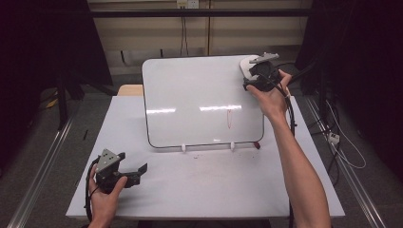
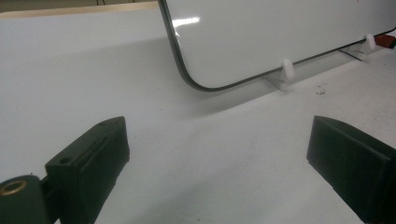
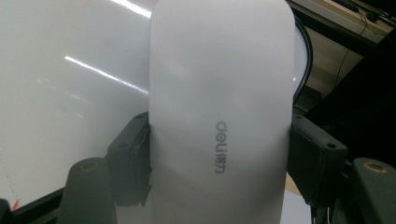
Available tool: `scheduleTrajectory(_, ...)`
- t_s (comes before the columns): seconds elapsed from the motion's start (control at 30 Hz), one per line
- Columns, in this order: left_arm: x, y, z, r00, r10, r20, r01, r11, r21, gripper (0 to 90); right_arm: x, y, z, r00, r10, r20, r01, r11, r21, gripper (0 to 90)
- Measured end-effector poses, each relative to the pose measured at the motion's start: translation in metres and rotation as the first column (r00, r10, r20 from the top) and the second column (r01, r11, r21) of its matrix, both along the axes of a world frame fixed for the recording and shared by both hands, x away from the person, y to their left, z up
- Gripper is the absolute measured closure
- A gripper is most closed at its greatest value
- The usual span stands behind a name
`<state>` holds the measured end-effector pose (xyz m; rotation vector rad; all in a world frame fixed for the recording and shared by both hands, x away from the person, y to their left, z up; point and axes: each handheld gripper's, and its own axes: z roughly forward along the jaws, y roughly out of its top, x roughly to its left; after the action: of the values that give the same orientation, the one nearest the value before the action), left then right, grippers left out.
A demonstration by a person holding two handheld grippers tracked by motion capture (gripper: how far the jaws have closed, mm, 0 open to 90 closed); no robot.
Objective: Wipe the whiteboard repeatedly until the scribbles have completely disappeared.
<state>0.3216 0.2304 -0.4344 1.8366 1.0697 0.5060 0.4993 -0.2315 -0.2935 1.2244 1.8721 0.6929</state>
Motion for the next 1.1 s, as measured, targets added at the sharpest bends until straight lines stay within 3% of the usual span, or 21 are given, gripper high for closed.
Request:
scheduleTrajectory(0.3, 0.001, 0.0, 0.0, 1.0, -0.003, 0.003, 0.003, 1.0, -0.003, 5.6, 0.0, 0.003, -0.001, 1.0, 0.002, -0.002, -0.002, 0.9999, -0.015, 31.7)
scheduleTrajectory(0.53, 0.001, -0.002, -0.001, 1.0, -0.003, 0.001, 0.003, 1.0, -0.002, 5.6, -0.008, 0.036, -0.016, 0.9925, 0.12, -0.021, -0.122, 0.9902, -0.069, 31.7)
scheduleTrajectory(0.63, 0.001, -0.002, -0.001, 1.0, -0.002, 0.001, 0.002, 1.0, -0.003, 5.6, -0.009, 0.042, -0.015, 0.9901, 0.139, -0.017, -0.14, 0.9866, -0.084, 31.7)
scheduleTrajectory(0.97, 0.002, -0.001, -0.001, 1.0, -0.006, -0.001, 0.006, 1.0, -0.006, 5.6, -0.001, 0.03, -0.008, 0.9939, 0.11, -0.002, -0.11, 0.9932, -0.037, 31.7)
scheduleTrajectory(1.1, 0.001, -0.001, -0.001, 1.0, -0.005, 0.004, 0.005, 0.9999, -0.01, 5.6, 0.003, 0.02, -0.002, 0.9978, 0.064, 0.017, -0.063, 0.9978, -0.017, 31.7)
